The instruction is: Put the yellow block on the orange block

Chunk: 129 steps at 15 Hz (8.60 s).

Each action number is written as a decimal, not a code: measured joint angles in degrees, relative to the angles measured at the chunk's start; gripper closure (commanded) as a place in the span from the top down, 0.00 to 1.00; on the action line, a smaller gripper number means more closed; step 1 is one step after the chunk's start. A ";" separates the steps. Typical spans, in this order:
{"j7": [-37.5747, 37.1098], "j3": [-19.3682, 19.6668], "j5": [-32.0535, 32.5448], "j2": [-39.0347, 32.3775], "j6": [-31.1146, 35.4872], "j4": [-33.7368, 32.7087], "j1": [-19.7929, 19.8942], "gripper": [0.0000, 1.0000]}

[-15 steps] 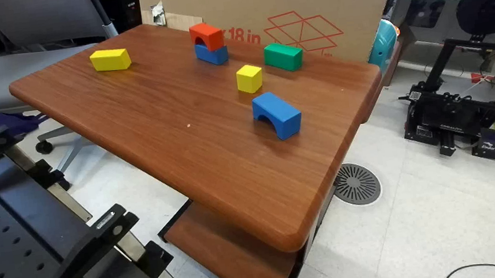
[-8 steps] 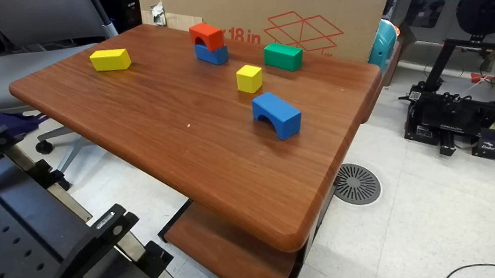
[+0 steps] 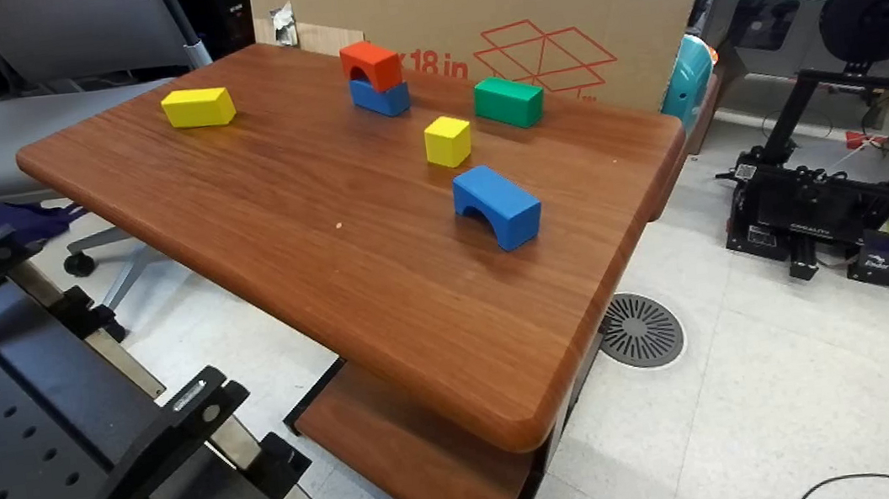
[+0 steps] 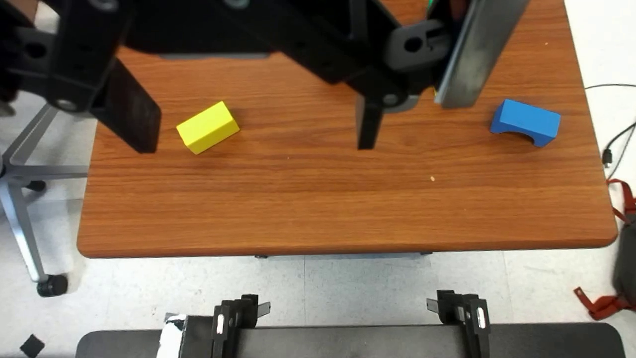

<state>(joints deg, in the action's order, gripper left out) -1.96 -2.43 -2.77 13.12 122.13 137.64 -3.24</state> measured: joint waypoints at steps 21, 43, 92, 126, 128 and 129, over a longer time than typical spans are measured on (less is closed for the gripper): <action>3.31 -4.48 16.46 -34.99 12.97 -17.20 -7.79 1.00; 8.81 -4.13 18.11 -50.71 7.89 -33.07 -10.49 0.42; -8.77 4.07 5.85 -51.88 -1.81 -48.37 0.68 0.42; -10.70 4.16 4.25 -47.11 -5.45 -45.48 -0.18 1.00; -10.32 4.10 4.87 -43.62 -5.13 -41.88 -0.44 1.00; -10.20 4.08 4.93 -42.43 -5.08 -40.56 -0.53 1.00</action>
<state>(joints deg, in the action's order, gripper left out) -12.16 1.66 2.16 -29.30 117.05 97.07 -3.78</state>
